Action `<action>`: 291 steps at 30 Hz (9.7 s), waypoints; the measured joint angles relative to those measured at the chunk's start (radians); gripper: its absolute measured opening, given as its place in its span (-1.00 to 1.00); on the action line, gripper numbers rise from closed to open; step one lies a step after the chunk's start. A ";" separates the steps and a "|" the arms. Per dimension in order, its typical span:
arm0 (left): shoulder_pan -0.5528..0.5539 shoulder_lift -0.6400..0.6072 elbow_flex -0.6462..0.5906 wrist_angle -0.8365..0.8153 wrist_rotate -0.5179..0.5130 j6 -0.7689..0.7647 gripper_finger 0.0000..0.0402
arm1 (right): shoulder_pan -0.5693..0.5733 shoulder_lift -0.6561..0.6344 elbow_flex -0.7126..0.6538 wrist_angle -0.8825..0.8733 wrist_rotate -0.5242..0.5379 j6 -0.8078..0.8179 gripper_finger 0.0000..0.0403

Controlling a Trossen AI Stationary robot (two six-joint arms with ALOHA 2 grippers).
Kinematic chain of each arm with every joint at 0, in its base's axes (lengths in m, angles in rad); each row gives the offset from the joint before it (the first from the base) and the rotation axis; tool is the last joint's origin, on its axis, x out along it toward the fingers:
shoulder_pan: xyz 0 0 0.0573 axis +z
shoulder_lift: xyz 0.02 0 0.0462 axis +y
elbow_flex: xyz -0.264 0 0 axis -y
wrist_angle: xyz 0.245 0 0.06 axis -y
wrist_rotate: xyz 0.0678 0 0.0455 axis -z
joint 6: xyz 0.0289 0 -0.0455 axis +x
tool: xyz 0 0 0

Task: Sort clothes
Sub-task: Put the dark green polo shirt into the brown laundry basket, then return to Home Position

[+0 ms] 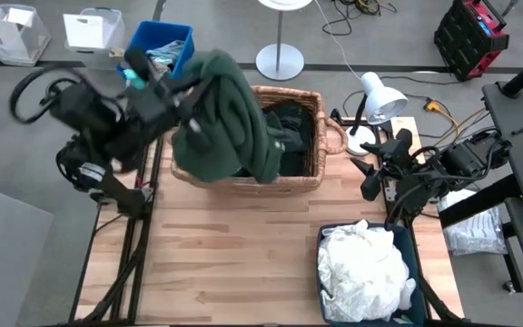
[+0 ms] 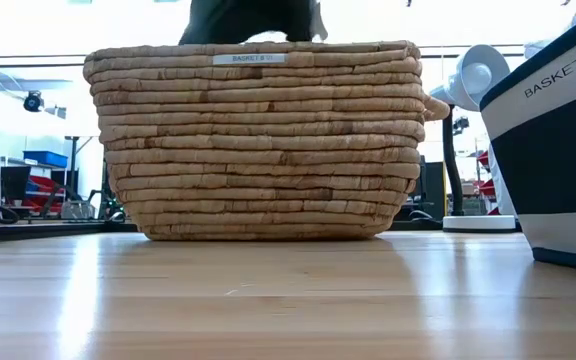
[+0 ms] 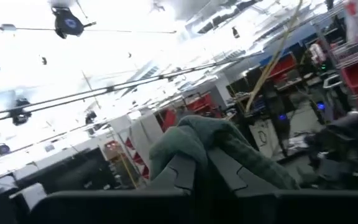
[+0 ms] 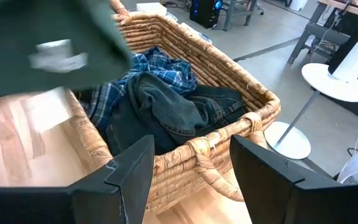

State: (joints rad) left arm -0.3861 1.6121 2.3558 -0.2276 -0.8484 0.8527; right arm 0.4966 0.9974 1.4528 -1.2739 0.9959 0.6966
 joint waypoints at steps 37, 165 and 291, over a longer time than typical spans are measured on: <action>0.785 0.180 -0.001 -0.363 0.720 -0.863 -1.00 | 0.000 0.000 -0.003 -0.008 0.002 0.118 0.01; 0.876 0.574 -0.029 -0.759 1.163 -0.726 -1.00 | 0.000 0.007 -0.008 -0.007 0.027 0.197 0.01; 0.539 -0.876 -1.353 -0.090 0.848 -0.808 -0.92 | -0.285 -0.209 -0.210 0.914 -0.734 -0.794 -0.25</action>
State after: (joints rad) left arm 0.1532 0.7359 1.0031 -0.3176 -0.0002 0.0443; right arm 0.2111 0.7886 1.2431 -0.3601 0.2615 -0.0970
